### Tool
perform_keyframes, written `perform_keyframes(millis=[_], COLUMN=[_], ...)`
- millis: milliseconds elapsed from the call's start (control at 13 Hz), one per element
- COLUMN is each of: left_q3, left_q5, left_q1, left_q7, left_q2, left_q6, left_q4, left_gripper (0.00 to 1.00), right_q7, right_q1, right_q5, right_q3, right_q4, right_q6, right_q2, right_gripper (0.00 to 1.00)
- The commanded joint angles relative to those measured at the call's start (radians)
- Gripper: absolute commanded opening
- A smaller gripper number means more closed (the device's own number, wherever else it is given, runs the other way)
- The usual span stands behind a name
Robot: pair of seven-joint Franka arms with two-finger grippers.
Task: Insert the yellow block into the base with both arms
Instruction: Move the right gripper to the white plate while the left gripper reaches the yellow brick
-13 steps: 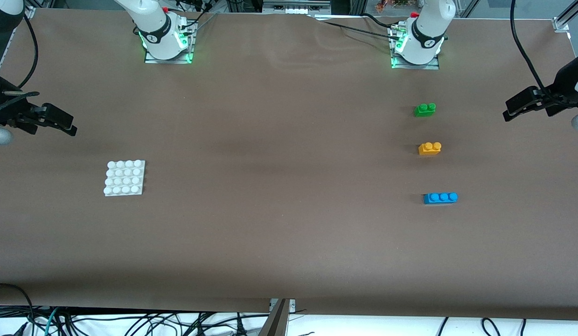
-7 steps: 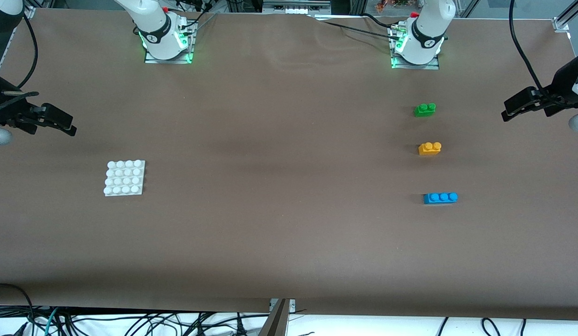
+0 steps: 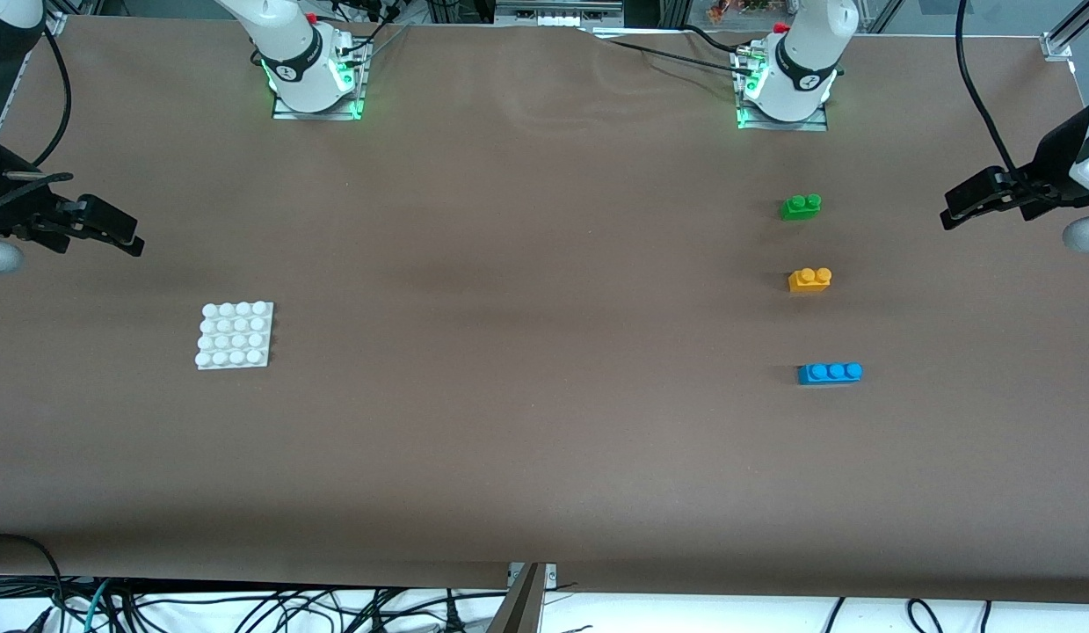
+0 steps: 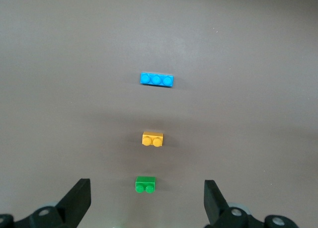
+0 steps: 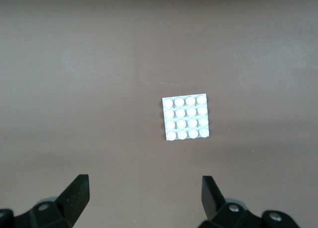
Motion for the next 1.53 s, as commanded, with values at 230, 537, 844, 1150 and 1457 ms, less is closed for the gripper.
perform_keyframes(millis=[230,537,844,1150,1457], left_q3=[-0.004,-0.004,-0.014,-0.018,-0.031], left_q5=[0.023,0.023,0.023,0.023,0.023], left_q1=[-0.009,-0.007,-0.003,-0.003,-0.004], left_q7=[-0.012,-0.012,-0.010,-0.010,-0.010], left_q2=[-0.009,-0.010,-0.048,-0.131,-0.133], left_q6=[-0.010,-0.009,0.049,0.238,0.339], left_q4=[-0.004,-0.017,-0.121,-0.346,-0.455], left_gripper=[1.00,1.00,1.00,1.00,1.00], right_q7=[0.000,0.008,0.000,0.000,-0.003], right_q1=[-0.008,-0.008,-0.011,-0.042,-0.045], right_q5=[-0.012,-0.050,-0.115,-0.113,-0.116], right_q3=[0.005,0.005,0.002,-0.001,-0.042], right_q4=[0.014,0.011,0.011,-0.005,-0.155], right_q6=[-0.006,-0.004,-0.010,0.005,0.182], right_q2=[0.002,0.017,0.077,0.148,0.160], right_gripper=[1.00,1.00,1.00,1.00,1.00])
